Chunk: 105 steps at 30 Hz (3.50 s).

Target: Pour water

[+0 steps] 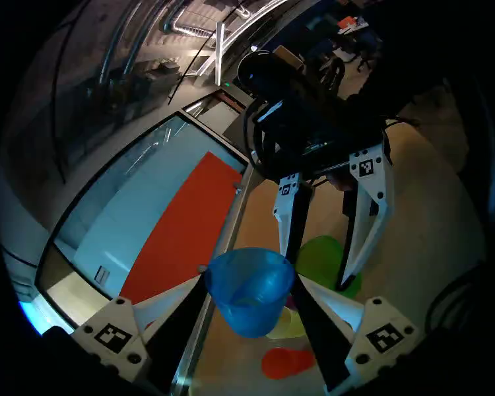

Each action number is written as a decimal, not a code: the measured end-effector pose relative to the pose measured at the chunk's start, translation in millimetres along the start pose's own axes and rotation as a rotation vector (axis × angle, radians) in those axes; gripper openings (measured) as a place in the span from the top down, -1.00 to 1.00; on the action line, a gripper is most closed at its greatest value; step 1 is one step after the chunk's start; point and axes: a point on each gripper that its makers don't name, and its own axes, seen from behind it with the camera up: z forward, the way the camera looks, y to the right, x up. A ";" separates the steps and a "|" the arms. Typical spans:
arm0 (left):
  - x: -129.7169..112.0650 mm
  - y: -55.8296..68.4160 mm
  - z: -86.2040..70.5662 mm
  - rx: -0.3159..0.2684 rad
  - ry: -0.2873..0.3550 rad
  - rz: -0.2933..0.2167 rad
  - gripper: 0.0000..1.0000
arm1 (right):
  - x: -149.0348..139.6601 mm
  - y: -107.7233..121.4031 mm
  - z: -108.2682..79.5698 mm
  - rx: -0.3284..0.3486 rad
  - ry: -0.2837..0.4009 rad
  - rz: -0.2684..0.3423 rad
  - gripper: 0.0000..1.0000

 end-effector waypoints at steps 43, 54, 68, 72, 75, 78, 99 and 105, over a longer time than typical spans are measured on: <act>8.5 -5.0 6.4 0.016 -0.016 0.140 -0.75 | -3.6 1.2 0.2 0.003 0.009 0.005 -0.90; 10.2 -6.2 6.0 0.021 -0.016 0.160 -0.75 | -3.7 0.1 1.0 0.003 0.010 0.002 -0.90; 12.8 -9.5 5.0 0.031 -0.013 0.173 -0.75 | -3.6 0.7 -0.1 0.000 0.010 -0.005 -0.90; 14.2 -10.3 5.0 0.031 -0.012 0.179 -0.75 | -3.0 0.4 -0.2 0.000 0.010 -0.006 -0.90; 15.2 -10.9 5.1 0.031 -0.011 0.181 -0.75 | -2.8 0.6 -0.3 -0.002 0.011 -0.006 -0.90; 15.8 -11.1 5.3 0.030 -0.010 0.181 -0.75 | -3.1 0.7 -0.7 -0.002 0.011 -0.006 -0.90; 19.2 -8.9 6.7 0.028 -0.010 0.222 -0.75 | 0.0 -0.9 -1.5 -0.001 0.016 -0.008 -0.90; 19.2 -10.5 6.6 0.031 -0.013 0.238 -0.75 | 0.1 -0.6 -1.6 -0.002 0.016 -0.008 -0.90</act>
